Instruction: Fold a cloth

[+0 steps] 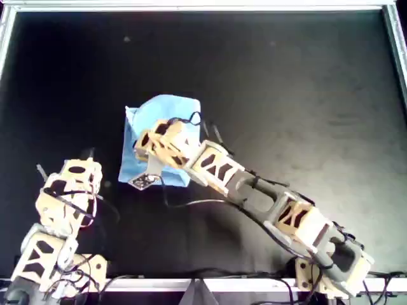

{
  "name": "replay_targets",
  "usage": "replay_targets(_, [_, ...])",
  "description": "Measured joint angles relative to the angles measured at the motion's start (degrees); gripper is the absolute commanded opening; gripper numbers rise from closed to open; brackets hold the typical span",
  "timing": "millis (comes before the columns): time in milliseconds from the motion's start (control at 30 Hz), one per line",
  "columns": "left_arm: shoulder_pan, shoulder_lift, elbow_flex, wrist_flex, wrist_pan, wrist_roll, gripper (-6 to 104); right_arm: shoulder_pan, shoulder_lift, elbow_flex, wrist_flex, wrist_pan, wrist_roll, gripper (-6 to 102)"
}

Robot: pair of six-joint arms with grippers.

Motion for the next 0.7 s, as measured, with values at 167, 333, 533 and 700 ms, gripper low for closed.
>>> replay_targets(167, [0.0, 0.0, 0.0, 0.0, 0.0, 0.0, 74, 0.4, 0.0, -0.1, 0.1, 0.2, 0.0, 41])
replay_targets(333, [0.0, 0.0, 0.0, 0.0, 0.0, 0.0, 74, 0.4, 0.0, -0.2, 0.4, 0.2, 0.0, 41])
replay_targets(533, [0.0, 0.0, 0.0, 0.0, 0.0, 0.0, 74, 0.4, 2.5, -0.2, 1.3, 0.0, 0.0, 31])
replay_targets(700, [0.0, 0.0, 0.0, 0.0, 0.0, 0.0, 74, -1.8, 11.9, -0.2, 6.8, 0.0, -0.35, -5])
